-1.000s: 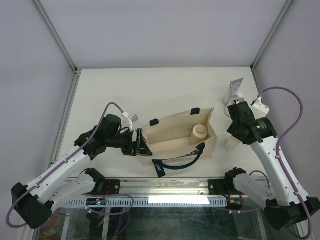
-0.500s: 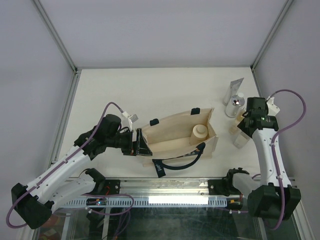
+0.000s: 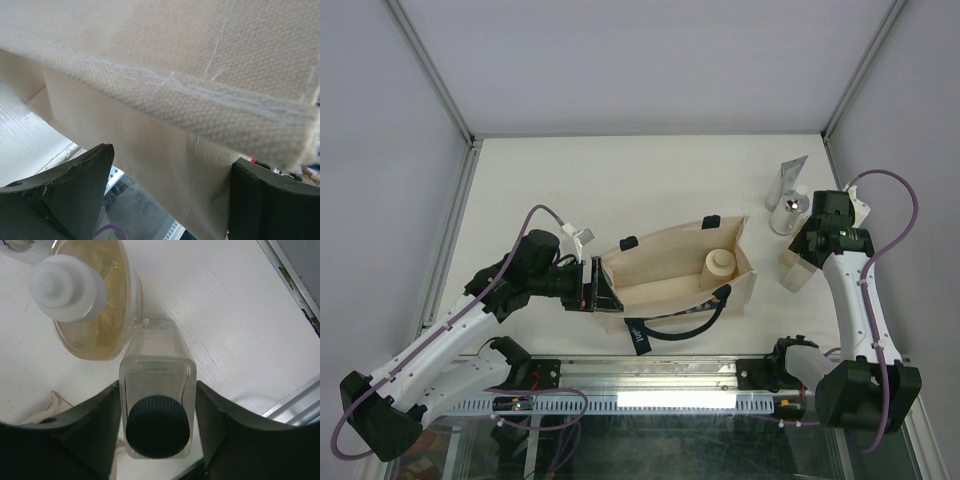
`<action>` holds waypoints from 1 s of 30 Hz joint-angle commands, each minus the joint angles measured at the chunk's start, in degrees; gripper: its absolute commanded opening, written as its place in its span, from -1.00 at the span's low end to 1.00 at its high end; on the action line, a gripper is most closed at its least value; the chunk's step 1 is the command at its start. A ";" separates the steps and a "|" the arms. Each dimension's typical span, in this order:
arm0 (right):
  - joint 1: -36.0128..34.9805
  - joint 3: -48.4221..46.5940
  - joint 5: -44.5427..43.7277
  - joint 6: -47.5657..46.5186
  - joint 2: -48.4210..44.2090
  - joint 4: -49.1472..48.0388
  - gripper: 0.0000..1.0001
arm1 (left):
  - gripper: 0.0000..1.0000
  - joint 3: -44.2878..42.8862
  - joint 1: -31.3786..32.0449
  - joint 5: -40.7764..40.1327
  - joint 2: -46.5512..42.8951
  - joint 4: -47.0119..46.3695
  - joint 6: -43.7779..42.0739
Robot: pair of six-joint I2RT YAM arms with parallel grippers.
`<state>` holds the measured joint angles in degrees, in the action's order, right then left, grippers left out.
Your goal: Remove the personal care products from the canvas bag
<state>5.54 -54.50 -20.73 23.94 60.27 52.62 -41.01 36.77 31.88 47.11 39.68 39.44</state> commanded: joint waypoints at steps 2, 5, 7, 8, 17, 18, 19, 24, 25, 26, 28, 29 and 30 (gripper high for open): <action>0.35 -0.94 -3.05 -1.70 -2.53 -3.11 0.44 | 0.63 -1.30 0.30 0.03 -0.11 0.74 -0.11; 0.35 -2.70 -2.48 -1.06 -2.70 -1.05 0.55 | 0.63 -1.35 0.30 -0.07 -0.04 0.73 -0.16; 0.43 -4.59 -2.35 -0.19 -2.81 0.97 0.61 | 0.63 -1.35 0.32 -0.19 -0.21 0.75 -0.11; 0.37 -5.71 -2.30 0.20 -3.13 2.23 0.62 | 0.63 -1.35 0.32 -0.25 -0.29 0.75 -0.07; -2.81 -20.94 7.66 -3.88 -5.06 7.43 0.60 | 0.64 0.31 0.29 -0.59 -2.39 0.72 1.19; -4.57 -22.41 10.65 -5.66 -5.45 6.60 0.61 | 0.64 0.61 0.26 -0.59 -2.64 0.67 1.31; -6.51 -23.36 13.42 -7.15 -5.92 5.63 0.61 | 0.63 0.79 0.31 -0.59 -2.83 0.65 1.40; -13.01 -26.50 31.61 -11.52 -7.80 3.16 0.61 | 0.64 1.16 0.29 -0.42 -2.53 0.08 1.34; -14.02 -26.75 36.02 -11.56 -8.06 2.99 0.61 | 0.64 1.17 0.28 -0.37 -2.29 -0.14 1.29; -15.02 -26.75 39.53 -11.39 -8.42 2.57 0.60 | 0.64 1.20 0.31 -0.33 -2.17 -0.41 1.26; -17.01 -26.33 47.63 -11.33 -9.04 1.92 0.58 | 0.64 1.29 0.29 -0.10 -1.60 -0.85 1.25; -17.84 -25.97 49.36 -11.35 -9.06 2.09 0.57 | 0.64 1.29 0.29 -0.07 -1.39 -1.10 1.27; -18.86 -25.62 52.29 -11.43 -8.80 2.78 0.51 | 0.64 1.21 0.29 0.10 -1.11 -1.36 1.18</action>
<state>-10.33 -79.22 13.21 14.92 51.77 57.21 -40.32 36.77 31.57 45.19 39.77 40.07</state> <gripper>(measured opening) 0.791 0.817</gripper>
